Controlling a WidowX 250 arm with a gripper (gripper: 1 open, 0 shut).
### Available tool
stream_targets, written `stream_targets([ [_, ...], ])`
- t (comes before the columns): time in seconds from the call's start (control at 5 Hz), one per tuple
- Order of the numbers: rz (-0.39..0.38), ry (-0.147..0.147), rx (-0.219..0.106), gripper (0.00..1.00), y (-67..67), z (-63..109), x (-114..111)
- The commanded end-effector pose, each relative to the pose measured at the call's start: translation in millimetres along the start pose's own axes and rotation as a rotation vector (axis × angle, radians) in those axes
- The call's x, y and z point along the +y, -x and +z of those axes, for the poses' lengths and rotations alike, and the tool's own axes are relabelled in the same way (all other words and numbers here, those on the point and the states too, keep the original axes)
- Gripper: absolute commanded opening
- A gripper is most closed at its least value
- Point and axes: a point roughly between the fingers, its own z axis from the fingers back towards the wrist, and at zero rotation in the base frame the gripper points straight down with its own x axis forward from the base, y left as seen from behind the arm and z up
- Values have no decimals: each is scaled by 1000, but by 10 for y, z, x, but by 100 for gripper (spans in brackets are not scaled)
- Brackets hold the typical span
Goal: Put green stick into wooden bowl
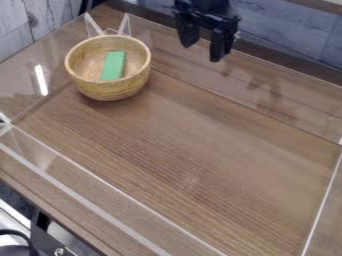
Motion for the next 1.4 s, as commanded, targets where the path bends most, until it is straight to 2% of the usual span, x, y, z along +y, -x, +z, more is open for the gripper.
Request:
stream_targets([
  [0.0,-44,-34,-103,100,-64,324,135],
  [0.2,-36,-51,-102,100,-37,356,179],
  [0.4,13,-57,-95,100,29,364,130],
  [0.6,38,-48,-88,100,61,314,104],
  [0.8,62,-45,-90,100,28,279,56],
  [1.2,56,-43,-80,100,-65,167,-44],
])
